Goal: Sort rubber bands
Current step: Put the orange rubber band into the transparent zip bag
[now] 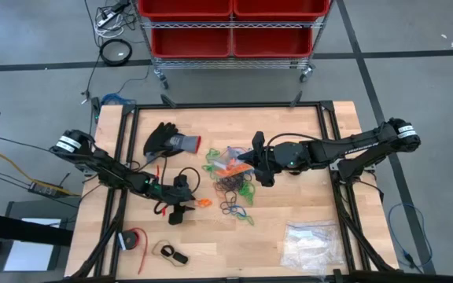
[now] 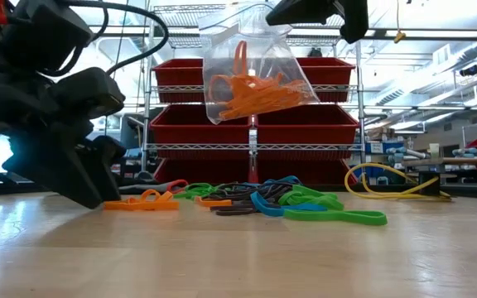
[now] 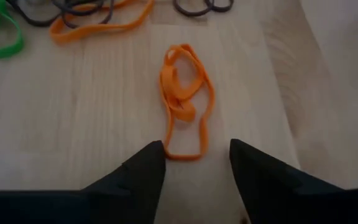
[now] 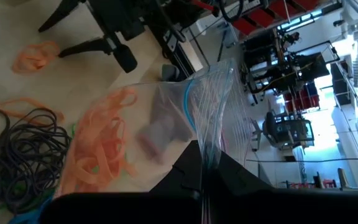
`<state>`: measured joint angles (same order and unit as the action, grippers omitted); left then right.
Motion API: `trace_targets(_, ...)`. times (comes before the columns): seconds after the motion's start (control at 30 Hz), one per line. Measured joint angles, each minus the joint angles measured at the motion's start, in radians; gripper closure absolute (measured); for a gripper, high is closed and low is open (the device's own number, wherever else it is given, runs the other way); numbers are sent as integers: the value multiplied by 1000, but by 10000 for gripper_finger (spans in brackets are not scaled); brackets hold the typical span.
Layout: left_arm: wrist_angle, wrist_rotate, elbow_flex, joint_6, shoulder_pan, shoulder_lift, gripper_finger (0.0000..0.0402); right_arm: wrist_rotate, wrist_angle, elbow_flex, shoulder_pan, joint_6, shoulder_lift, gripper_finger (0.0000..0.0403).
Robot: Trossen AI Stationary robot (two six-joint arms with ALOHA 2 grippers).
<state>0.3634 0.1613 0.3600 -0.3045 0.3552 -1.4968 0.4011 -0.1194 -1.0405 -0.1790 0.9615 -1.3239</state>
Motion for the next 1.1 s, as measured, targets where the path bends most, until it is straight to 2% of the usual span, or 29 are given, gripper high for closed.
trace_targets(0.23,18,36,13,5,-1,-45,296,0,-7,0,0,-25,0,403)
trace_targets(0.4,13,35,13,2,-2,-42,385,-1,-5,0,0,-26,0,403)
trace_targets(0.5,15,27,12,2,-2,-23,393,-1,-5,0,0,-26,0,403)
trace_targets(0.67,-105,12,64,55,0,87,399,-1,-6,0,0,-26,0,403)
trace_targets(0.87,-479,80,239,145,12,264,400,-3,-10,0,4,-26,0,403)
trace_targets(1.0,-680,146,376,202,21,344,400,-2,-10,0,6,-26,0,403)
trace_targets(1.1,-772,201,453,235,27,371,401,-2,-11,0,6,-26,0,403)
